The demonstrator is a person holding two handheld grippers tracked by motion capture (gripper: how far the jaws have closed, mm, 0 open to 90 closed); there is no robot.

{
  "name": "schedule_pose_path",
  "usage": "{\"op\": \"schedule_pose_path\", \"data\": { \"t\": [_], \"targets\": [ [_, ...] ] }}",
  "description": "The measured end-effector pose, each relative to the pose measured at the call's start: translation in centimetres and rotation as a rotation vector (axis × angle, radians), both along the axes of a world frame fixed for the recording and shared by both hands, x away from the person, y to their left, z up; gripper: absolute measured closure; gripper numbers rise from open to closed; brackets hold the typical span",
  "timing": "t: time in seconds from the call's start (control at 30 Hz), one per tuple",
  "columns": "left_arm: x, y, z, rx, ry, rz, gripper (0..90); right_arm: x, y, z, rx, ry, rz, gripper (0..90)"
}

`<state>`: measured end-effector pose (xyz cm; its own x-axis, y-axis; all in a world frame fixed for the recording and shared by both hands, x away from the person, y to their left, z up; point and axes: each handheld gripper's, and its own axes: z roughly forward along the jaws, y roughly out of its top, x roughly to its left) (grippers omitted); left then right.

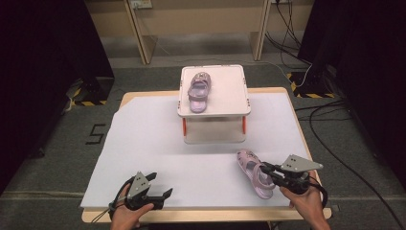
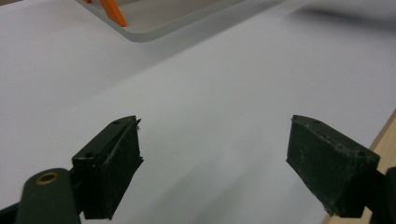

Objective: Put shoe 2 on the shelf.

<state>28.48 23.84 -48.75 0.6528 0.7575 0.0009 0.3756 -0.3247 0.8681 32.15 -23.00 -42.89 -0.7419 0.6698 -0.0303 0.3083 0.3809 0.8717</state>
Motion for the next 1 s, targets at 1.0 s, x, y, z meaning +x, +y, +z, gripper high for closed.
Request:
{"op": "schedule_pose_path", "data": {
  "t": [1.0],
  "targets": [
    [-0.1, 0.3, 0.1, -0.008, -0.002, 0.009, 16.8, 1.8, 2.8, 8.0, 0.158, -0.119, 0.074, 83.3]
  ]
}}
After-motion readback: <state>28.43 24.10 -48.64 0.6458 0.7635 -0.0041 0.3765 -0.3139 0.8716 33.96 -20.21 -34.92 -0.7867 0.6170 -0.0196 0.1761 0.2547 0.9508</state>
